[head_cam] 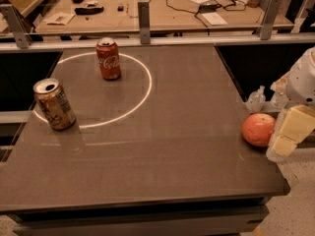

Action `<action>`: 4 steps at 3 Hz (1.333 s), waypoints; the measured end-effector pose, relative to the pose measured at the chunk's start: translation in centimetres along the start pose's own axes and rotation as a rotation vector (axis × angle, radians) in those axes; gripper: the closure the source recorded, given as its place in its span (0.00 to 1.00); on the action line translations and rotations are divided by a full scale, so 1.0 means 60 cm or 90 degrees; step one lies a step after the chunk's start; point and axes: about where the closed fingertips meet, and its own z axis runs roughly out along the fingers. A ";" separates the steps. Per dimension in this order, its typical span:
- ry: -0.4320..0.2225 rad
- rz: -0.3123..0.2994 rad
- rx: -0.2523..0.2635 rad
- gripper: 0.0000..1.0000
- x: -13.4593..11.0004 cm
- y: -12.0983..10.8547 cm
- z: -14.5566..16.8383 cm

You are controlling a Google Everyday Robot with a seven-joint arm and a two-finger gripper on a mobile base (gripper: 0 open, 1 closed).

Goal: Move apple near coke can

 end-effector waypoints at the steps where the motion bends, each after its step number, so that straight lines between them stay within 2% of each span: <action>1: -0.035 0.011 -0.018 0.00 0.014 0.010 0.031; 2: -0.087 0.003 -0.024 0.00 0.021 0.018 0.058; 3: -0.107 -0.011 -0.017 0.00 0.015 0.007 0.078; 4: -0.116 -0.016 -0.010 0.16 0.009 -0.001 0.089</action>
Offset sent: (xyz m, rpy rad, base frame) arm -0.0118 -0.0039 -0.0564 0.2410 -0.0617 0.0514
